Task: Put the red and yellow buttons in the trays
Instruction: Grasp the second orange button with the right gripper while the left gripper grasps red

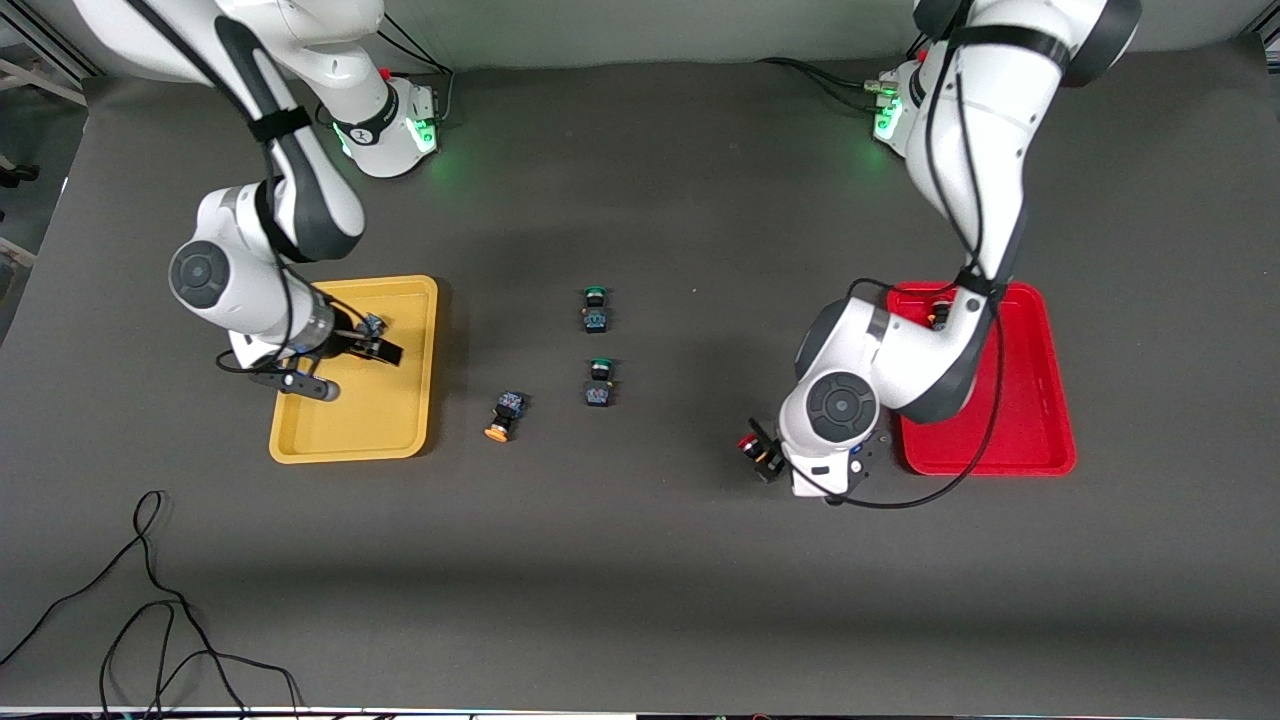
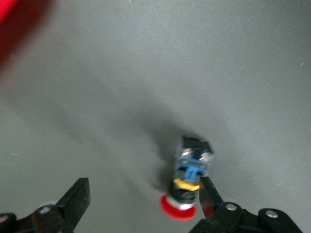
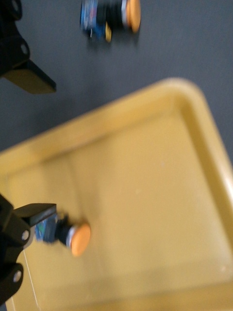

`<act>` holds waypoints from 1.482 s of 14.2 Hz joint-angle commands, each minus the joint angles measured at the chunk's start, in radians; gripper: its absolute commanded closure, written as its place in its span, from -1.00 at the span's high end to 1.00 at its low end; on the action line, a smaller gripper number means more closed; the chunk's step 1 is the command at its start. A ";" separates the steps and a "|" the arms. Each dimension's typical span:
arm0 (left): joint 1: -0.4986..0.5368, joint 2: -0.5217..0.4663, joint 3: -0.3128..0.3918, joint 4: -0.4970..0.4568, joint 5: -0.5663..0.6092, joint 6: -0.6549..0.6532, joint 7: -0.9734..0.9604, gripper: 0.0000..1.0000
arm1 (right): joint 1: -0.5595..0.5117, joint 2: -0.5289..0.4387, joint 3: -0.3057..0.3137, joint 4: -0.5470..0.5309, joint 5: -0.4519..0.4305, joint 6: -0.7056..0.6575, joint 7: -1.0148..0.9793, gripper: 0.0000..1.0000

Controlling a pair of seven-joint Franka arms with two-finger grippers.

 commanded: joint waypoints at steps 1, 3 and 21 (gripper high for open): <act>-0.023 0.020 0.006 0.040 -0.009 0.006 -0.068 1.00 | 0.007 0.138 0.100 0.203 0.012 -0.088 0.169 1.00; -0.023 0.044 0.006 0.042 -0.009 0.077 -0.083 1.00 | 0.050 0.247 0.143 0.316 -0.026 -0.094 0.311 1.00; -0.028 0.039 0.015 0.118 0.038 -0.120 0.018 -1.00 | 0.091 0.556 0.189 0.472 -0.350 -0.054 0.546 -0.11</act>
